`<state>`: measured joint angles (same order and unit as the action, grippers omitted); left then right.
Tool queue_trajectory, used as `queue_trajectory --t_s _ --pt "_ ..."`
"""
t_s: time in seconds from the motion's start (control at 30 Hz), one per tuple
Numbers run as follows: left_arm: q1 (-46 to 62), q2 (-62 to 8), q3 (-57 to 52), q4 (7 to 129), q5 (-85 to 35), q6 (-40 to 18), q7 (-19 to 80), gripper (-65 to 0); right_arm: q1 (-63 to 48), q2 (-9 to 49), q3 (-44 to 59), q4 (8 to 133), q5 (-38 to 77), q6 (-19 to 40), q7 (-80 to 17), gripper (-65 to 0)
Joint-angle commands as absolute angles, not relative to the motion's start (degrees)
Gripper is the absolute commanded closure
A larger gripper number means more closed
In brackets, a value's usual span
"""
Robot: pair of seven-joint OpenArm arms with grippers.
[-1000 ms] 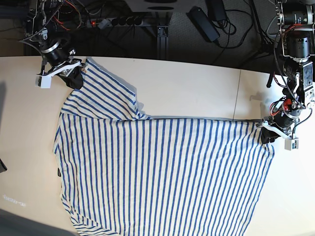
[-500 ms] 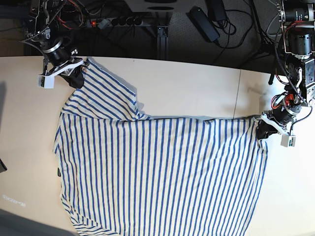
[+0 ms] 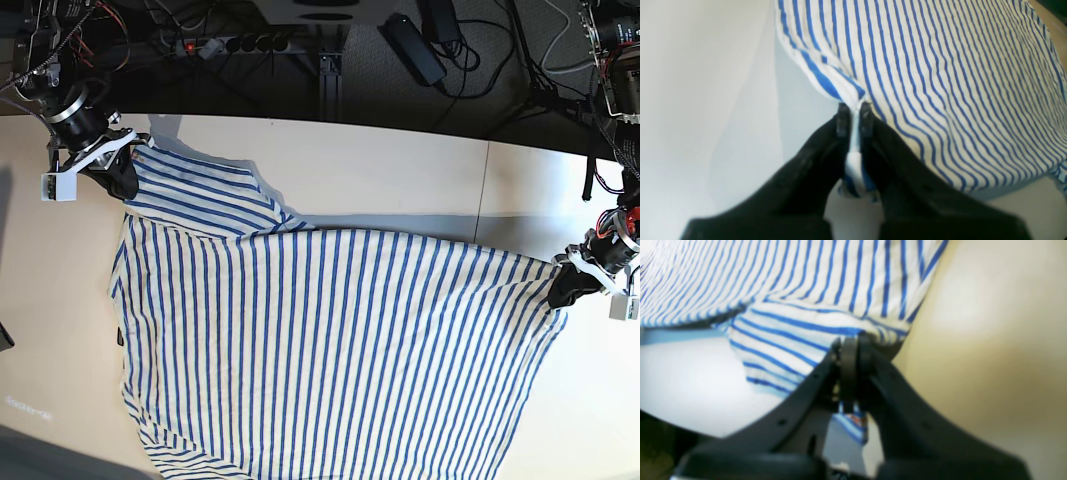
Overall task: Fold the T-shirt properly
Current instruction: 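Pinch the shirt edge with both grippers, then lift the shirt edge with both grippers and fold it over the body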
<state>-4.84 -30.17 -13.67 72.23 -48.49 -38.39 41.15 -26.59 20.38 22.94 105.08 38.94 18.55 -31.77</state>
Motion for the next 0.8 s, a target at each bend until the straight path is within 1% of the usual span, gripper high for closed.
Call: queue_trajectory --t_s 0.0,0.17,0.3,0.47,0.6,0.77 --pt "-6.63 -31.42 -14.06 73.21 -49.45 -40.0 40.14 0.0 -24.88 22.31 23.81 106.08 39.62 22.37 -30.26 0.0" --pt "-9.69 -31.44 -13.58 72.62 -47.62 -40.0 40.12 0.0 -17.63 25.71 23.0 105.8 37.85 23.2 -30.35 0.0" --pt "-14.28 -30.63 -11.09 68.14 -45.58 -40.0 39.88 0.0 -11.51 28.69 19.59 103.35 35.33 23.18 -30.5 0.0" --pt "-21.76 -28.93 -7.03 59.18 -42.13 -40.0 36.77 0.0 0.21 31.83 10.81 93.49 33.21 23.2 -30.5 0.0" --pt "-26.39 -28.45 -5.37 53.67 -39.75 -40.0 35.33 0.0 8.97 32.23 4.86 86.7 30.96 23.24 -30.52 0.0" --pt "-30.52 -28.45 -5.37 50.26 -38.17 -40.0 35.2 0.0 18.5 32.23 0.58 78.15 28.6 23.24 -30.48 0.0"
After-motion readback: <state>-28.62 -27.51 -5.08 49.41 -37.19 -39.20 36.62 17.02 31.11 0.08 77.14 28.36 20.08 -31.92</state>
